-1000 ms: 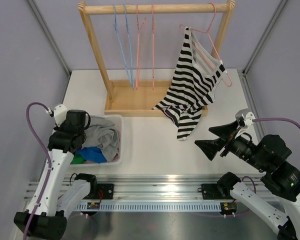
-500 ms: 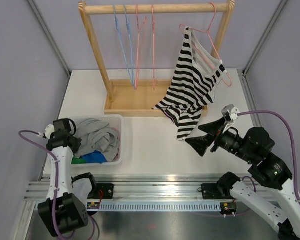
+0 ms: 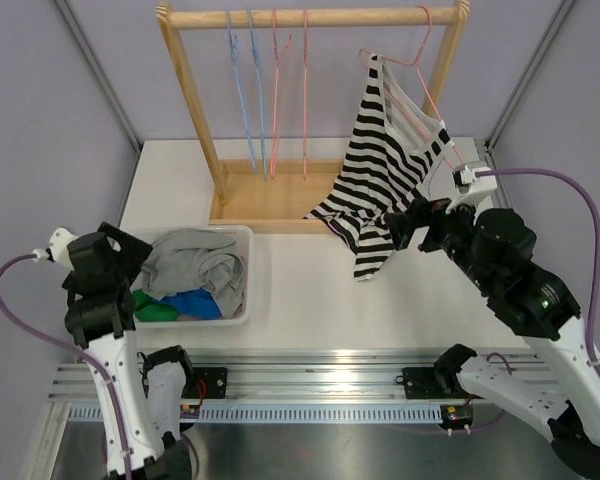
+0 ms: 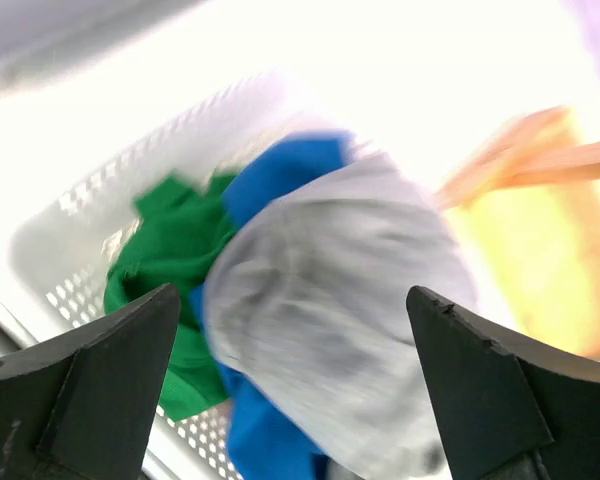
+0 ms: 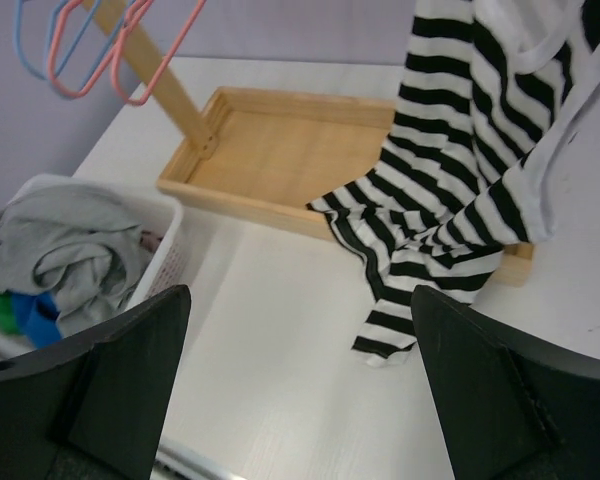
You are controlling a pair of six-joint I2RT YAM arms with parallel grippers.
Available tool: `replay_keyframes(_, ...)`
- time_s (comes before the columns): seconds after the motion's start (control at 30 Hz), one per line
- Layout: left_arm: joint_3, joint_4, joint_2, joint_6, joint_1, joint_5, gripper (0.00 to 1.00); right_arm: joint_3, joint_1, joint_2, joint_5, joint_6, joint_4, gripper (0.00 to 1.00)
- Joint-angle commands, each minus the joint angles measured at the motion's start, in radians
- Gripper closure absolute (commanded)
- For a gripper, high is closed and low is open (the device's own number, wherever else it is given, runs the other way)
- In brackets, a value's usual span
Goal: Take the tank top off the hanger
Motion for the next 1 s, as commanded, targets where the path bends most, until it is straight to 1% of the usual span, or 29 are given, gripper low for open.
replay_keyframes(0.0, 0.122, -0.015, -0.095, 0.088, 0.002, -0.02, 0.01, 0.097, 0.005, 0.106, 0.203, -0.063, -0.023, 0.01)
replay_keyframes(0.07, 0.183, -0.012, -0.136, 0.135, 0.002, -0.009, 0.01, 0.173, 0.004, 0.151, 0.258, -0.084, -0.027, 0.01)
replay_keyframes(0.1, 0.196, 0.002, -0.147, 0.157, 0.003, 0.053, 0.01, 0.206, 0.002, 0.2, 0.269, -0.107, -0.039, 0.0)
replay_keyframes(0.13, 0.206, 0.043, -0.153, 0.21, 0.0, 0.105, 0.01, 0.273, 0.001, 0.223, 0.29, -0.123, -0.047, 0.0)
replay_keyframes(0.17, 0.226, 0.054, -0.15, 0.225, -0.011, 0.153, 0.01, 0.307, -0.001, 0.249, 0.306, -0.138, -0.052, 0.0)
replay_keyframes(0.2, 0.229, 0.062, -0.144, 0.231, -0.021, 0.255, 0.01, 0.342, -0.007, 0.299, 0.32, -0.173, -0.064, 0.01)
replay_keyframes(0.23, 0.228, 0.088, -0.138, 0.244, -0.035, 0.311, 0.01, 0.42, -0.018, 0.327, 0.32, -0.189, -0.072, 0.01)
replay_keyframes(0.27, 0.223, 0.109, -0.133, 0.257, -0.043, 0.378, 0.01, 0.462, -0.06, 0.356, 0.303, -0.199, -0.099, 0.01)
replay_keyframes(0.3, 0.205, 0.126, -0.123, 0.266, -0.055, 0.485, 0.01, 0.506, -0.087, 0.42, 0.273, -0.222, -0.113, 0.02)
replay_keyframes(0.33, 0.199, 0.155, -0.118, 0.277, -0.083, 0.524, 0.01, 0.592, -0.12, 0.454, 0.193, -0.232, -0.131, 0.03)
replay_keyframes(0.37, 0.191, 0.166, -0.113, 0.287, -0.103, 0.558, 0.01, 0.635, -0.184, 0.49, 0.155, -0.242, -0.17, 0.04)
replay_keyframes(0.4, 0.193, 0.162, -0.1, 0.307, -0.141, 0.583, 0.01, 0.719, -0.217, 0.561, 0.122, -0.241, -0.185, 0.06)
replay_keyframes(0.43, 0.2, 0.153, -0.094, 0.318, -0.159, 0.58, 0.01, 0.756, -0.237, 0.594, 0.084, -0.274, -0.199, 0.06)
replay_keyframes(0.47, 0.208, 0.143, -0.089, 0.329, -0.179, 0.54, 0.01, 0.795, -0.268, 0.66, 0.07, -0.299, -0.22, 0.06)
replay_keyframes(0.5, 0.217, 0.133, -0.089, 0.34, -0.202, 0.51, 0.01, 0.827, -0.275, 0.688, 0.062, -0.313, -0.228, 0.07)
replay_keyframes(0.53, 0.217, 0.123, -0.1, 0.353, -0.248, 0.479, 0.01, 0.883, -0.286, 0.714, 0.048, -0.324, -0.231, 0.07)
replay_keyframes(0.6, 0.214, 0.122, -0.115, 0.367, -0.293, 0.414, 0.01, 0.931, -0.32, 0.789, 0.039, -0.344, -0.236, 0.09)
replay_keyframes(0.63, 0.208, 0.122, -0.129, 0.375, -0.326, 0.403, 0.01, 0.976, -0.335, 0.812, 0.006, -0.347, -0.241, 0.12)
replay_keyframes(0.67, 0.203, 0.12, -0.133, 0.38, -0.328, 0.399, 0.01, 0.999, -0.346, 0.835, -0.005, -0.351, -0.247, 0.15)
replay_keyframes(0.7, 0.197, 0.117, -0.139, 0.381, -0.356, 0.385, 0.01, 1.019, -0.357, 0.875, -0.021, -0.365, -0.25, 0.18)
replay_keyframes(0.8, 0.164, 0.119, -0.178, 0.375, -0.37, 0.348, 0.01, 1.143, -0.361, 0.956, -0.044, -0.376, -0.303, 0.28)
replay_keyframes(0.83, 0.144, 0.122, -0.19, 0.373, -0.371, 0.345, 0.01, 1.163, -0.361, 0.973, -0.051, -0.379, -0.316, 0.38)
replay_keyframes(0.87, 0.137, 0.128, -0.211, 0.373, -0.374, 0.345, 0.01, 1.18, -0.361, 0.998, -0.064, -0.38, -0.332, 0.44)
replay_keyframes(0.97, 0.125, 0.133, -0.225, 0.373, -0.382, 0.353, 0.01, 1.206, -0.361, 1.022, -0.131, -0.367, -0.337, 0.52)
